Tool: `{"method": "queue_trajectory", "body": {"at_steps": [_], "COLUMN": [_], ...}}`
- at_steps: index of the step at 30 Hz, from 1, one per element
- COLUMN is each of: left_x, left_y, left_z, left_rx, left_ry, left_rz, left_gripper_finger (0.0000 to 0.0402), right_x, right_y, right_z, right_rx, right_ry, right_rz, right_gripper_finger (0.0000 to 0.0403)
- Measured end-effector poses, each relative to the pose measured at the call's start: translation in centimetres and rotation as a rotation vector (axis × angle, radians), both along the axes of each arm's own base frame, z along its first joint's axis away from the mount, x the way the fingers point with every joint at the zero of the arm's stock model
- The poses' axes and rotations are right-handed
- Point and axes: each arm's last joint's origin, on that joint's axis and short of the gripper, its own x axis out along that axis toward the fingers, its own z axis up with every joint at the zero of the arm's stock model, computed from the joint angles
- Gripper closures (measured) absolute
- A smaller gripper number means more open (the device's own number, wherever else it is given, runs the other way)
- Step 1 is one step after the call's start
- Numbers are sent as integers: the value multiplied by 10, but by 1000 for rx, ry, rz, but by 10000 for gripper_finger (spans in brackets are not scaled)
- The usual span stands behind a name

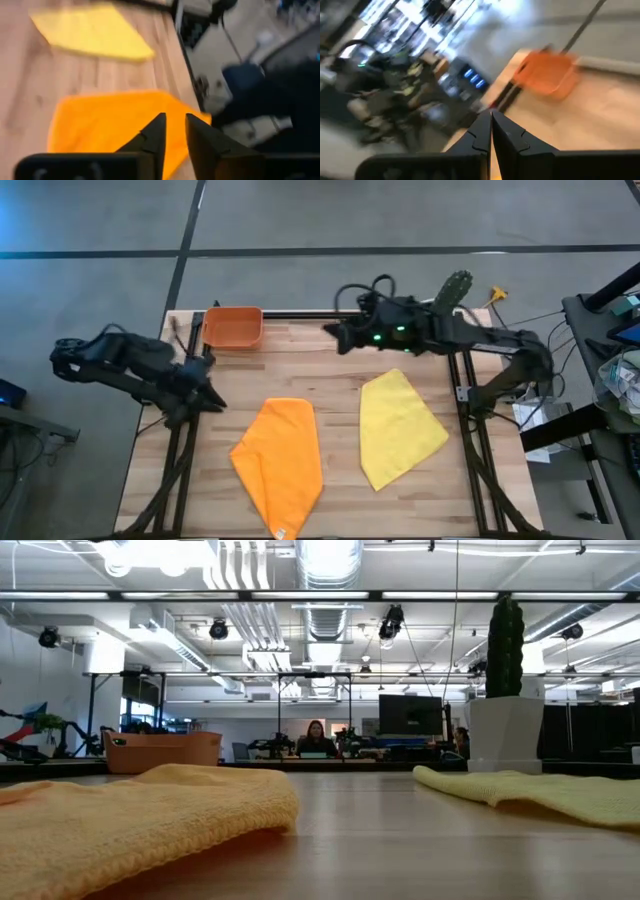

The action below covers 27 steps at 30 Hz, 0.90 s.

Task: Roll microfiber towels into tight, uniform cylinder then place into a basket
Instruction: Fold the orange towel

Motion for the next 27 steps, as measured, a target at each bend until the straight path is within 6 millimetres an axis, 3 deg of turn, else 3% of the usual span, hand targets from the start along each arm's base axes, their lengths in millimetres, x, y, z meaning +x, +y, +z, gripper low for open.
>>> {"method": "queue_trajectory", "body": {"at_steps": [5,10,20,27], "left_x": [24,39,42,50], "left_y": [-9,-16,-17,-19], "left_z": [-19,-47,-105,-135], "left_rx": [-51,-113,-115,-137], "left_ry": [133,281,374,371], "left_rz": [-126,-195,-196,-189], "left_gripper_finger": [287,260,256,256], "right_x": [23,25,-13,-16], "right_y": [12,28,33,31], "right_z": [-16,-23,-36,-58], "right_rx": [83,85,136,116], "right_ry": [50,88,424,616], "right_rz": [361,524,538,476], "right_gripper_finger": [394,394,394,394]}}
